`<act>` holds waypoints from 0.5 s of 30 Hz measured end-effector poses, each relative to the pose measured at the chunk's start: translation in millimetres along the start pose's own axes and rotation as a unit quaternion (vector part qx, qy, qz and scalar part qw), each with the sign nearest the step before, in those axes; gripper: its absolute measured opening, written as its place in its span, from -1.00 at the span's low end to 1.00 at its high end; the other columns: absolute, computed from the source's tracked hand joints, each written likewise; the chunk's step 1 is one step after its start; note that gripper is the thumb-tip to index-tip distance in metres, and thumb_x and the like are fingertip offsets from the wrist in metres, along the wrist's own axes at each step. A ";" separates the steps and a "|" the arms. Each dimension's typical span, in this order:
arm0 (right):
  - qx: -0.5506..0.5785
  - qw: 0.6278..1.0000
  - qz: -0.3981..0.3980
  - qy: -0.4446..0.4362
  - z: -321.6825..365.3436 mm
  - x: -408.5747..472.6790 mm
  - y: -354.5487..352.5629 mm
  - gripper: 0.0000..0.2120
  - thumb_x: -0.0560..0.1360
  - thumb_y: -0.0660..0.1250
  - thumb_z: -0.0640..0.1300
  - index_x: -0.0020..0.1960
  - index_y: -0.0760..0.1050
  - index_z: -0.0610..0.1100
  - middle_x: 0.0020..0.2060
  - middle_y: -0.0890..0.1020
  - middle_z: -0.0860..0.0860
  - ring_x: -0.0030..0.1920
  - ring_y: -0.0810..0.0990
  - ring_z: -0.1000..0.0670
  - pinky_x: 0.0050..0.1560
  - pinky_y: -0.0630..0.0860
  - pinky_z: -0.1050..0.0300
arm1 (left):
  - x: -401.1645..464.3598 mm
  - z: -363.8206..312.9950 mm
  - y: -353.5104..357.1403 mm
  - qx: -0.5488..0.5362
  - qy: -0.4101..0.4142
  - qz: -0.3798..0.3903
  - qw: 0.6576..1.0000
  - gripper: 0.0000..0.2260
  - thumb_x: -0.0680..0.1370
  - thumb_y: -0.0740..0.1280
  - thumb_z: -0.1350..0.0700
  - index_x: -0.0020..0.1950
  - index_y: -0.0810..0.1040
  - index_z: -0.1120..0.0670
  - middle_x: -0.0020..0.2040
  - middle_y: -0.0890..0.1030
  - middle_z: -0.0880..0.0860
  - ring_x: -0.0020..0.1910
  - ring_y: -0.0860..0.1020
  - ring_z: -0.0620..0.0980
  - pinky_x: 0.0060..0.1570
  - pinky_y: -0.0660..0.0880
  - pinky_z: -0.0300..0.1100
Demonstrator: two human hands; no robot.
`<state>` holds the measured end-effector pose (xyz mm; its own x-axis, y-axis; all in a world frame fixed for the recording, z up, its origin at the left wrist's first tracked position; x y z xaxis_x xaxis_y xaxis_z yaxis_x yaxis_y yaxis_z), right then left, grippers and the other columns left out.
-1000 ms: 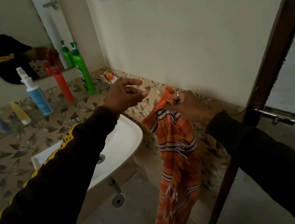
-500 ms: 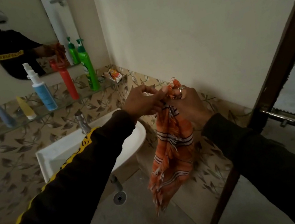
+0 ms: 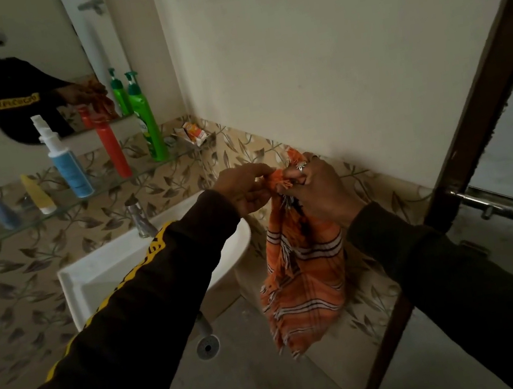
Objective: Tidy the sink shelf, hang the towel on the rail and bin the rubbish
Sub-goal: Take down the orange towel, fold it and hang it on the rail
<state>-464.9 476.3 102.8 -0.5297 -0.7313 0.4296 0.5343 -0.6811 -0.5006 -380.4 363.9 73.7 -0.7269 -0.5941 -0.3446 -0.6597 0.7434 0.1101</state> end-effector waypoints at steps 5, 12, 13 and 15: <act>0.041 0.998 0.054 0.014 3.9 -2.6 10.3 -0.71 0.55 0.38 -0.28 0.23 0.64 -0.07 0.03 0.69 0.14 -0.06 0.63 0.38 -0.05 0.51 0.51 | 7.7 3.0 -8.5 -0.013 0.004 -0.030 0.999 -0.90 0.50 0.31 0.29 -0.21 0.46 0.17 -0.44 0.45 0.09 -0.52 0.39 -0.05 -0.48 0.39 -0.27; 0.128 0.990 0.023 0.059 0.7 -1.6 -8.9 -0.57 0.51 0.22 -0.30 0.06 0.68 0.18 0.13 0.64 0.24 0.20 0.59 0.16 0.30 0.55 -0.01 | 11.6 -10.2 -38.4 0.067 0.106 -0.038 0.991 -0.87 0.56 0.33 0.30 0.03 0.48 0.10 -0.14 0.58 0.15 -0.33 0.53 -0.03 -0.37 0.49 -0.20; 0.141 0.988 0.019 0.064 -1.2 -2.1 -12.2 -0.55 0.51 0.23 -0.30 0.10 0.67 0.20 0.14 0.64 0.22 0.18 0.62 0.11 0.27 0.58 -0.08 | 8.6 -14.0 -43.6 0.098 0.123 -0.037 0.987 -0.86 0.56 0.34 0.28 0.06 0.48 0.10 -0.12 0.59 0.16 -0.33 0.55 -0.03 -0.40 0.50 -0.21; 0.182 0.980 0.012 0.079 -7.0 -3.4 -17.9 -0.51 0.53 0.25 -0.32 0.20 0.62 0.22 0.13 0.68 0.04 0.11 0.67 -0.09 0.17 0.63 -0.19 | 1.1 -21.3 -52.7 0.159 0.153 -0.023 0.975 -0.85 0.56 0.35 0.29 0.06 0.47 0.10 -0.14 0.58 0.17 -0.34 0.53 0.00 -0.40 0.50 -0.19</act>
<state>-477.2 491.3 105.0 -0.5941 -0.7524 0.2845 0.7323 -0.6523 -0.1956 -350.6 317.6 87.4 -0.7533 -0.6563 -0.0419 -0.6354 0.7428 -0.2110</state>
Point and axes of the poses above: each hand's wrist, its own x-axis towards the middle knuckle, its own y-axis out of the palm, z = x × y, the point moved 9 cm from there along x, towards the middle knuckle
